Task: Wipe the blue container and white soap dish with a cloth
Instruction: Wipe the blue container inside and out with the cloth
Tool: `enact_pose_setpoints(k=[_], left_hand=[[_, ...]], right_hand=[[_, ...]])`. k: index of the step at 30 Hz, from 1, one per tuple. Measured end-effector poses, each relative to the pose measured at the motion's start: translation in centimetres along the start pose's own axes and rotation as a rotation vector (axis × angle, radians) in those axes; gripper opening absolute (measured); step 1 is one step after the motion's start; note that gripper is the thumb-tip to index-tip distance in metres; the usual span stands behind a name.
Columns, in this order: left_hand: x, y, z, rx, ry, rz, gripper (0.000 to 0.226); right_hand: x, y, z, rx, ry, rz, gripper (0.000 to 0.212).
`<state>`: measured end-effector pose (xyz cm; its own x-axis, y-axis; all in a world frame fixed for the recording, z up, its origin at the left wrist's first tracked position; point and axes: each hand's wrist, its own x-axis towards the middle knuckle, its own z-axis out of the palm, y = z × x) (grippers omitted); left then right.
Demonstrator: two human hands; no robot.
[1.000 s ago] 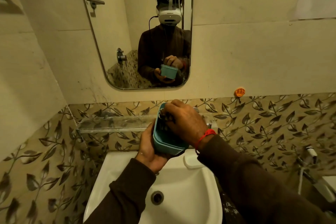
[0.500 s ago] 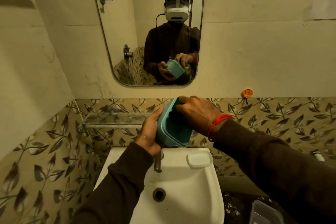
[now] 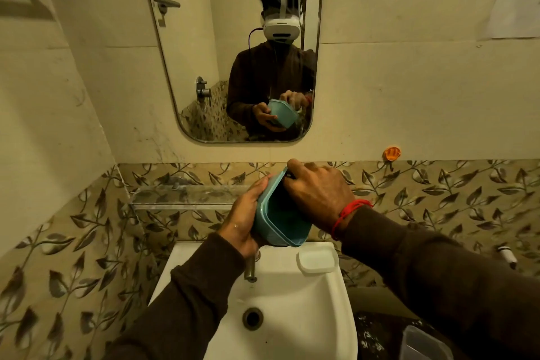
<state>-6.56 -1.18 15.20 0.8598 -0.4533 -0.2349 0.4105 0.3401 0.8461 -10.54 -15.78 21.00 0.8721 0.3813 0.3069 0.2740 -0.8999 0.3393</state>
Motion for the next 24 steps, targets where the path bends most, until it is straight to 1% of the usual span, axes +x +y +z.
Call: enact_pose_setpoints(k=[4,7,11,13,15,17,19,21,24], left_hand=[[0.2,0.2,-0.3,0.059,0.008,0.165,0.034],[0.1,0.4,-0.5,0.064,0.017,0.247,0.035],[0.3,-0.1,-0.6,0.068,-0.003,0.289,0.033],[0.5,-0.3,-0.4,0.039,0.016,0.299,0.034],[0.9,-0.2,-0.5,0.002,0.037,0.313,0.036],[0.9,0.1,-0.8,-0.024,0.023,0.313,0.038],[0.5,0.2,-1.0,-0.045,-0.009,0.287,0.042],[0.1,0.0,-0.8,-0.043,-0.061,0.25,0.048],[-0.1,-0.9,0.0,-0.009,-0.108,0.226,0.044]], right_hand=[[0.2,-0.4,-0.2,-0.047,-0.095,0.055,0.067],[0.1,-1.1,-0.1,-0.058,-0.182,0.036,0.065],[-0.2,-1.0,-0.4,0.029,-0.252,0.015,0.055],[-0.7,-1.9,-0.4,0.105,-0.275,-0.047,0.052],[-1.2,-2.7,-0.2,0.226,-0.259,-0.11,0.045],[-1.6,-2.6,-0.3,0.395,-0.24,-0.11,0.039],[-1.6,-2.2,-0.3,0.482,-0.216,-0.125,0.041],[-1.5,-1.9,-0.1,0.393,-0.167,-0.119,0.045],[-0.9,-0.8,0.0,0.129,-0.014,-0.014,0.063]])
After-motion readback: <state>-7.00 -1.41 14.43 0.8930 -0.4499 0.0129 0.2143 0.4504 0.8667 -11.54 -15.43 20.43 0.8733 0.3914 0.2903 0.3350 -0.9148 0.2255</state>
